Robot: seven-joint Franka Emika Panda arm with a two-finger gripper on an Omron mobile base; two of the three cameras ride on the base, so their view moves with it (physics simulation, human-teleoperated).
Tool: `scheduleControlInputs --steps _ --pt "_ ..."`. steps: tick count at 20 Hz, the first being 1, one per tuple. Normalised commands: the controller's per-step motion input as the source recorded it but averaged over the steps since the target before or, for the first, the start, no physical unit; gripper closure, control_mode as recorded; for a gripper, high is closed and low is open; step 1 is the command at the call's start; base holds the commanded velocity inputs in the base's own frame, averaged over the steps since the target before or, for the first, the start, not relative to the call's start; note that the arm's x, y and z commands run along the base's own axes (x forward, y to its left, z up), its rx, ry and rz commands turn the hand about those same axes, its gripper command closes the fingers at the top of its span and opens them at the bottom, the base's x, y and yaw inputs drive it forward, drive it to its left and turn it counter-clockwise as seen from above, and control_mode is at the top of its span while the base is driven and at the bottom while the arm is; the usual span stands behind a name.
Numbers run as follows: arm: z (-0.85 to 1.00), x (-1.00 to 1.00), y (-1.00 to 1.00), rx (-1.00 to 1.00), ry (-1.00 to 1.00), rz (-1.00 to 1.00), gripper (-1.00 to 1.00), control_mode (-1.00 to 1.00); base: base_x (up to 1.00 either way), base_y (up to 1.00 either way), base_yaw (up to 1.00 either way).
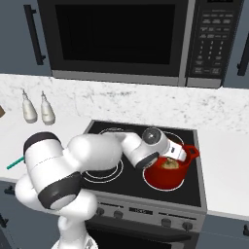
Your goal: Put the lemon and onion in the pot. Retrieve the spatula and lightly stir the vegetables in the pot.
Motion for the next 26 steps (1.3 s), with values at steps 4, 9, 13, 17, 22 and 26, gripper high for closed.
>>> scheduleControlInputs --steps 4,9,13,17,22,26 --pt "0.62 -0.23 0.01 0.00 -0.13 0.01 -1.00 -1.00 0.00 0.00 0.00" --pt "0.86 -0.63 0.22 -0.01 0.05 0.11 -1.00 -1.00 0.00 0.00 0.00" --pt "0.73 -0.69 0.74 -0.12 0.27 0.29 -1.00 -1.00 0.00 0.00 0.00" --pt "0.38 -0.39 1.00 -0.09 0.38 0.32 -1.00 -1.00 0.00 0.00 0.00" --pt "-0.07 -0.05 0.60 -0.01 0.23 0.25 -1.00 -1.00 0.00 0.00 0.00" --pt "0.00 0.00 0.82 0.00 0.23 0.23 -1.00 -1.00 0.00 0.00 0.00"
